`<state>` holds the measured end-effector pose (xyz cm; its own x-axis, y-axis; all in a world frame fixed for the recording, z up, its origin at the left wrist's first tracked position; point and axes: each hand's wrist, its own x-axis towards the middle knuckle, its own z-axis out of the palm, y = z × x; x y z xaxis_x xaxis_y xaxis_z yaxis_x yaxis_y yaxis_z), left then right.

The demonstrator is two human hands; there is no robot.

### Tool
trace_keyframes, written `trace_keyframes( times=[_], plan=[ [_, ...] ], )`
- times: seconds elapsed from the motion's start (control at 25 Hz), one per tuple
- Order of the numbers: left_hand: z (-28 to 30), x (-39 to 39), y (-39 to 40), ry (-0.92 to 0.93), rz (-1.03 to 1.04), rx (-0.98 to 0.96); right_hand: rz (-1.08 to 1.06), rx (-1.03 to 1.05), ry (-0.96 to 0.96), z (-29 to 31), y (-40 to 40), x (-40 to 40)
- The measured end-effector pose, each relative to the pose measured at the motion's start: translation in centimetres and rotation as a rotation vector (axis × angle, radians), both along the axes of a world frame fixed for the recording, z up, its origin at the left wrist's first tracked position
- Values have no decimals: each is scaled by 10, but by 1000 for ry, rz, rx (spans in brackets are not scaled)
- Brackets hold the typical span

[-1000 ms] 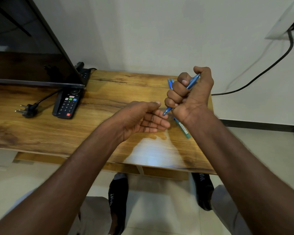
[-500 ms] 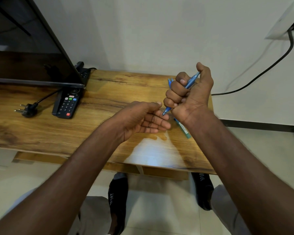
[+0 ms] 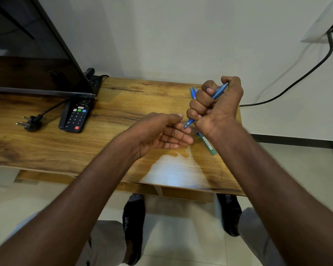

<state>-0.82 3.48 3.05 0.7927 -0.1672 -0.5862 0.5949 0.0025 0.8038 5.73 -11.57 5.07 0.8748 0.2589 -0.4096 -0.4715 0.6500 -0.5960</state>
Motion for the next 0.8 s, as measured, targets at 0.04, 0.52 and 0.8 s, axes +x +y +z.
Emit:
trace_keyframes(
  times=[0.04, 0.52, 0.8],
  plan=[
    [0, 0, 0, 1, -2, 4, 19, 3, 1, 0, 0, 0],
    [-1, 1, -2, 11, -10, 27, 78, -38, -31, 1, 0, -1],
    [0, -1, -2, 20, -28, 37, 99, -82, -6, 0, 1, -1]
  ],
)
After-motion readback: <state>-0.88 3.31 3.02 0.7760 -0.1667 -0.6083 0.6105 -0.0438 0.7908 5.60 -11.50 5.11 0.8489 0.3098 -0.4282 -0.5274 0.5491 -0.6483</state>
